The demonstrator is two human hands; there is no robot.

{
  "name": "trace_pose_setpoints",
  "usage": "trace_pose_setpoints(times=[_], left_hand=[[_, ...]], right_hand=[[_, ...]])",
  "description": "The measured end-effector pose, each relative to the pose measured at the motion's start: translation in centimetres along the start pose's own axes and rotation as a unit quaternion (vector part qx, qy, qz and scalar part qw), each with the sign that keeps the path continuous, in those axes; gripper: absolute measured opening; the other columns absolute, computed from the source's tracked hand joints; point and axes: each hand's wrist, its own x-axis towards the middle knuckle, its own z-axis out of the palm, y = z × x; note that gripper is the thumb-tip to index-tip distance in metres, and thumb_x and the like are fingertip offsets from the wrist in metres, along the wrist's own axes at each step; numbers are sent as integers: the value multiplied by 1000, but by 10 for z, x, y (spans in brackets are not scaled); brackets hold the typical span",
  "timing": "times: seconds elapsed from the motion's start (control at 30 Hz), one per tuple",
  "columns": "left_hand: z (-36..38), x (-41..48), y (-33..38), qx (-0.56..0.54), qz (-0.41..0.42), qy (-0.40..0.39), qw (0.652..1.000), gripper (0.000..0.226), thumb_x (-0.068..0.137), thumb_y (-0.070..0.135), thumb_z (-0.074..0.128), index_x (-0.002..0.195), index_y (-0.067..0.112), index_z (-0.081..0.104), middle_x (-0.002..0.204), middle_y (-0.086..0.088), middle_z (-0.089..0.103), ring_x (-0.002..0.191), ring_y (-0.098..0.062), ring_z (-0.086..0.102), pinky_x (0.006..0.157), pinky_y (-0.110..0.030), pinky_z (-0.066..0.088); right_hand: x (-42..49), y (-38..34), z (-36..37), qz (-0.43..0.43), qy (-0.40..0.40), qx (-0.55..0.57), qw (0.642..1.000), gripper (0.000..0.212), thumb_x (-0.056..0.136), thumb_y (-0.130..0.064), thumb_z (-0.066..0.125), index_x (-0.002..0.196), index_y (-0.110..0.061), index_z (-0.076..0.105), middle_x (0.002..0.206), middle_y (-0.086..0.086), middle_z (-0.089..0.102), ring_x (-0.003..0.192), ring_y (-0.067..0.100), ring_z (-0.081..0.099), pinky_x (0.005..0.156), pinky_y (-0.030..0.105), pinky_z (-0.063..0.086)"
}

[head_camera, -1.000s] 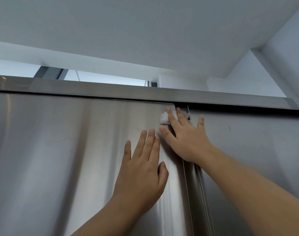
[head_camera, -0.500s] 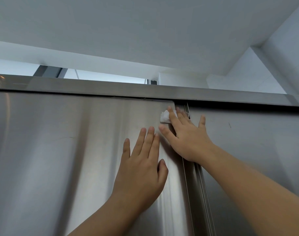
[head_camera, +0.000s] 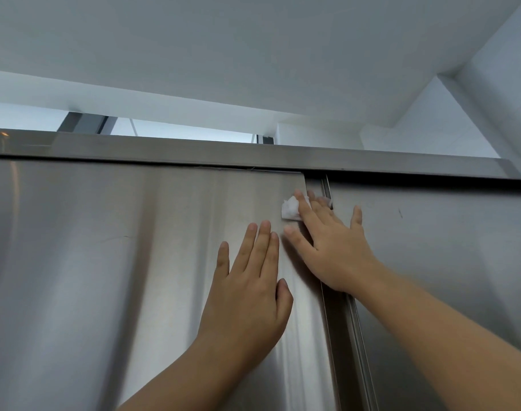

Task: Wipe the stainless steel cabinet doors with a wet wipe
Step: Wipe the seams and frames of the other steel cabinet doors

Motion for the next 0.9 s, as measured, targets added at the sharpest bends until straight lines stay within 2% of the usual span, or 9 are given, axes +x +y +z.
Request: trace_pose_setpoints(times=[0.1,0.2,0.27,0.33,0.47,0.53,0.67,0.77,0.9], left_hand=[[-2,-4,1,-8,5,-13,1000,59,85,30,35,135,2,49,143,-13,44,133,-27,39,102,-47,22],[-4,-5,1,-8,7,-11,1000,59,84,30,36,134,2,50,143,-13,45,133,-26,39,103,-47,23],[-5,-5,2,-10,5,-7,1000,59,83,31,36,133,3,51,142,-12,46,132,-26,41,108,-51,29],[-6,-4,2,-9,2,-7,1000,59,83,32,36,132,4,53,141,-12,48,130,-26,44,102,-55,37],[-4,-5,1,-13,4,-3,1000,59,84,31,36,134,3,51,142,-12,47,132,-26,42,104,-47,25],[-5,-5,1,-10,2,-3,1000,58,84,30,35,132,3,52,141,-12,48,131,-26,43,108,-51,29],[-5,-4,3,-14,-3,1,1000,56,85,28,34,130,2,55,138,-14,50,128,-28,46,97,-60,34],[-5,-4,2,-9,-5,1,1000,56,84,27,33,130,2,55,139,-13,50,130,-27,45,104,-53,34],[-7,-7,6,-6,-9,1,1000,56,84,24,33,129,-1,55,139,-16,49,129,-30,46,98,-60,31]], right_hand=[[-13,2,3,-18,1,-31,999,72,77,-69,-9,138,-36,-28,158,-6,-14,144,7,-11,103,41,-25],[8,4,-10,-3,-29,-45,999,67,93,-62,5,145,-31,-21,159,-2,-9,145,11,-7,106,47,-23],[25,1,-18,7,-37,-46,998,65,95,-58,8,147,-29,-18,159,0,-7,146,13,-5,106,51,-22],[33,-1,-18,13,-35,-43,998,65,95,-57,9,147,-28,-19,159,1,-9,145,14,-6,107,53,-20],[16,0,-10,9,-22,-27,999,66,96,-57,11,146,-29,-20,158,-2,-12,145,11,-10,108,51,-19],[-3,2,-5,-7,-18,-28,999,67,93,-63,6,144,-31,-24,158,-4,-15,144,9,-13,107,47,-22],[-26,3,-3,-32,-37,-60,997,74,71,-71,-18,134,-36,-33,156,-6,-19,138,4,-20,100,44,-28],[-6,-1,-11,7,-60,-31,998,68,91,-65,2,146,-33,-20,158,-3,-14,144,10,-10,106,49,-23],[19,-6,-16,35,-48,-10,998,64,96,-57,11,148,-29,-16,158,1,-12,145,13,-8,109,54,-17]])
